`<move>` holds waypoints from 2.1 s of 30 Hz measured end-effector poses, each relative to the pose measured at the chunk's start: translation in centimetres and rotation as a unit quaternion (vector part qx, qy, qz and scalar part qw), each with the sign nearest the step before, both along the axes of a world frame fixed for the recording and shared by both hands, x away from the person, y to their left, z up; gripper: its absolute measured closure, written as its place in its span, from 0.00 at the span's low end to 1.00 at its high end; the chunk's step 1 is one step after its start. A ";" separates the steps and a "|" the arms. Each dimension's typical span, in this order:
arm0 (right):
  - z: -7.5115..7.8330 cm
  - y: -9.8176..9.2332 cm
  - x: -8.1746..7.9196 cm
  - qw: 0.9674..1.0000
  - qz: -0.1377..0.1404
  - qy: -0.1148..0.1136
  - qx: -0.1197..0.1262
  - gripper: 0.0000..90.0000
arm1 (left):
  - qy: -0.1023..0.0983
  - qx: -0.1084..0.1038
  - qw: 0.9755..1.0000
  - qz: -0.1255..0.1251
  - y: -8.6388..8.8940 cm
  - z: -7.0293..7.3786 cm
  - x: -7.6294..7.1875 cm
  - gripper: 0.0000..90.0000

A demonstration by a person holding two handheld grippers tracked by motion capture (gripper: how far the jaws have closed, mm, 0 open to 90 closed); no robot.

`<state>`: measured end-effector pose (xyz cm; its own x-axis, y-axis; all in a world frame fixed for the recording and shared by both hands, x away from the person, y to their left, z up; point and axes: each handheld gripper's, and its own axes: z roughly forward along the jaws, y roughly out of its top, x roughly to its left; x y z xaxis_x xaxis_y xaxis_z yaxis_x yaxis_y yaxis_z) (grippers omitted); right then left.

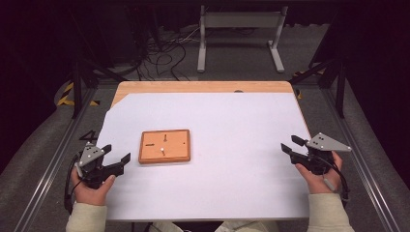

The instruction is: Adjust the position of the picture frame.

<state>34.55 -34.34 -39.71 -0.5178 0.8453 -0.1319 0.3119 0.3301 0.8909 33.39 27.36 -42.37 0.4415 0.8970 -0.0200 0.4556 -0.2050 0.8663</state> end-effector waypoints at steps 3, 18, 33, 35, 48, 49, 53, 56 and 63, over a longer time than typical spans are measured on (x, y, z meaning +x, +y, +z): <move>0.0 0.0 0.1 1.000 0.001 -0.001 0.001 0.56 | 0.002 0.002 1.000 -0.002 -0.1 0.0 0.0 0.26; 0.2 0.4 0.1 1.000 0.014 -0.013 0.003 0.57 | 0.000 -0.006 1.000 -0.010 0.0 0.3 -0.1 0.26; 0.4 0.6 0.2 0.999 0.024 -0.027 -0.003 0.56 | -0.002 -0.019 1.000 -0.020 0.2 0.2 0.0 0.27; 0.5 0.7 0.2 0.999 0.025 -0.031 -0.003 0.56 | -0.002 -0.017 1.000 -0.020 0.2 0.3 0.0 0.27; 1.1 0.5 0.3 0.999 0.026 -0.037 0.001 0.56 | 0.014 -0.008 1.000 -0.008 -0.4 0.7 1.1 0.31; 1.1 0.4 0.3 0.999 0.023 -0.037 0.003 0.56 | 0.014 -0.008 1.000 -0.007 -0.4 0.7 1.3 0.32; 1.0 0.1 0.3 0.999 0.017 -0.032 0.001 0.56 | 0.029 -0.008 1.000 -0.006 -0.7 1.0 2.4 0.34; 0.9 0.0 0.2 0.999 0.015 -0.029 0.004 0.56 | 0.041 -0.007 0.999 0.001 -0.9 1.1 3.3 0.36; 0.7 0.1 0.1 1.000 0.014 -0.023 0.002 0.55 | 0.064 -0.002 0.998 0.018 -1.3 1.3 5.5 0.56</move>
